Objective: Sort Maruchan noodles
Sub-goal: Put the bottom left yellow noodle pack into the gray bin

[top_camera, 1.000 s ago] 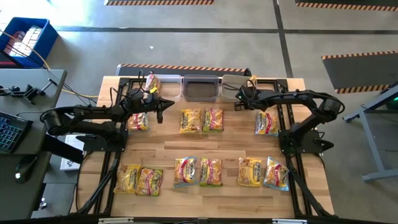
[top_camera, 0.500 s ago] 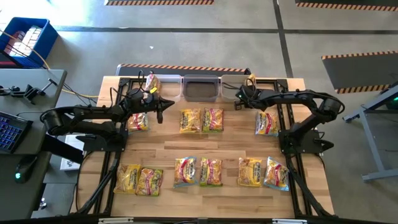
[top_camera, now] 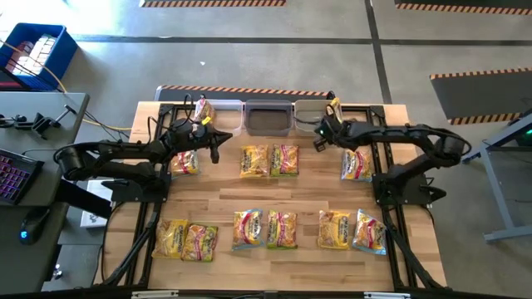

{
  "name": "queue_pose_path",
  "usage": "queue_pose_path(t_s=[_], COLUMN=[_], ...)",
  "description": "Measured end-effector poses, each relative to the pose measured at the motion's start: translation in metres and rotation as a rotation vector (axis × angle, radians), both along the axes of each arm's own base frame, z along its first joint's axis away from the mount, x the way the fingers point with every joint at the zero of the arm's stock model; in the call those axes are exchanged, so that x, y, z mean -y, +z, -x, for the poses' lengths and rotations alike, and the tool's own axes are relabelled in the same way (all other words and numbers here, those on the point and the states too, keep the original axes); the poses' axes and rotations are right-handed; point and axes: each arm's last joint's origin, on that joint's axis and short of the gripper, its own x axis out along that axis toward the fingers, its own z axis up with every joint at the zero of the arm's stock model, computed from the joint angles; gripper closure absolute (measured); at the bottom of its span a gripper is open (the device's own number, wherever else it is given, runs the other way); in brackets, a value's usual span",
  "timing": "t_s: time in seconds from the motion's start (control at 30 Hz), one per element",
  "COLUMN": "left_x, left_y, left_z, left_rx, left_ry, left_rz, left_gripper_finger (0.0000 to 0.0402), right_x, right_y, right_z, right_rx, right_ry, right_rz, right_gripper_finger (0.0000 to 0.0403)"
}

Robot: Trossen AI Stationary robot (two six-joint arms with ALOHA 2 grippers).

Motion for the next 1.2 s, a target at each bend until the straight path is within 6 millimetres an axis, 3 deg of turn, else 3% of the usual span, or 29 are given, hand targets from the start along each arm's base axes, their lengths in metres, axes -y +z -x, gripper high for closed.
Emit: queue_pose_path(t_s=[0.2, 0.4, 0.6, 0.77, 0.9, 1.07, 1.2], left_x=[0.001, 0.001, 0.004, 0.010, 0.016, 0.022, 0.029], left_y=[0.000, 0.000, -0.001, 0.001, 0.004, 0.004, 0.004], left_z=[-0.001, -0.001, -0.002, -0.006, -0.010, -0.014, -0.017], left_rx=[-0.007, 0.025, 0.025, 0.026, 0.050, 0.070, 0.070], left_ry=[-0.004, 0.018, -0.019, -0.064, -0.099, -0.076, -0.011], left_rz=[-0.018, 0.064, 0.091, 0.052, 0.040, 0.097, 0.095], left_gripper_finger=[0.0401, 0.0401, 0.0401, 0.0401, 0.0401, 0.0401, 0.0397], right_x=[-0.039, -0.048, -0.059, -0.066, -0.062, -0.052, -0.056], right_y=[-0.014, -0.035, -0.038, -0.030, -0.015, -0.011, -0.013], right_z=[0.003, 0.001, -0.009, -0.011, -0.004, -0.010, -0.012], right_rx=[0.030, 0.119, 0.264, 0.612, 0.823, 0.820, 0.771], right_ry=[0.146, 0.222, 0.402, 0.662, 0.665, 0.669, 0.746], right_rz=[-0.026, -0.147, 0.058, 0.274, 0.434, 0.395, 0.382], right_gripper_finger=[0.0403, 0.0403, 0.0403, 0.0403, 0.0403, 0.0403, 0.0403])
